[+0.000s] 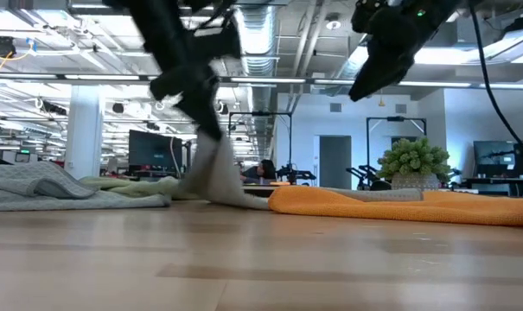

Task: Fold microfiber towels
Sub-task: Fold the bottom gray towel

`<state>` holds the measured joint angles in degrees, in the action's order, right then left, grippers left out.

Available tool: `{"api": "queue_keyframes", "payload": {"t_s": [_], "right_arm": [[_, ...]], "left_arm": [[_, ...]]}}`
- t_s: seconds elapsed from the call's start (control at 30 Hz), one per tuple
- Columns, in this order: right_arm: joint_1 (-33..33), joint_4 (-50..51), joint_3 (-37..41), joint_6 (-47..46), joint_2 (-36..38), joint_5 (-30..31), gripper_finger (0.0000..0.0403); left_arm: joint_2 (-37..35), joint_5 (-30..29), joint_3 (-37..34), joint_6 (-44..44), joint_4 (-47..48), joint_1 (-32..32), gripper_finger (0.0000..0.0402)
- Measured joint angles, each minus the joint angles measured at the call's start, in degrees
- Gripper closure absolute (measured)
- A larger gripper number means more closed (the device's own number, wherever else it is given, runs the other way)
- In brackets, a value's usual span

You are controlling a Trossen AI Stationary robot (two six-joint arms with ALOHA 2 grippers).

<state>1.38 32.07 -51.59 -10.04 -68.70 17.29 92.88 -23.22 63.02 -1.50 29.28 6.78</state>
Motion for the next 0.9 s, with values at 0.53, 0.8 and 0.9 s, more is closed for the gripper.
{"api": "queue_keyframes", "payload": {"t_s": [0.53, 0.8, 0.9], "right_arm": [[6.8, 5.7, 0.0, 0.0, 6.8, -0.7, 0.0252], [8.4, 7.0, 0.0, -0.4, 7.4, -0.7, 0.0255], [9.0, 8.4, 0.1, -0.5, 8.0, -0.6, 0.0255]], "left_arm": [[8.3, 7.7, 7.3, -18.3, -20.8, -7.0, 0.0401], [21.6, 9.8, 26.0, -29.7, -19.4, -8.8, 0.0401], [26.4, 12.9, 33.2, -31.5, -17.5, -9.3, 0.0401]]}}
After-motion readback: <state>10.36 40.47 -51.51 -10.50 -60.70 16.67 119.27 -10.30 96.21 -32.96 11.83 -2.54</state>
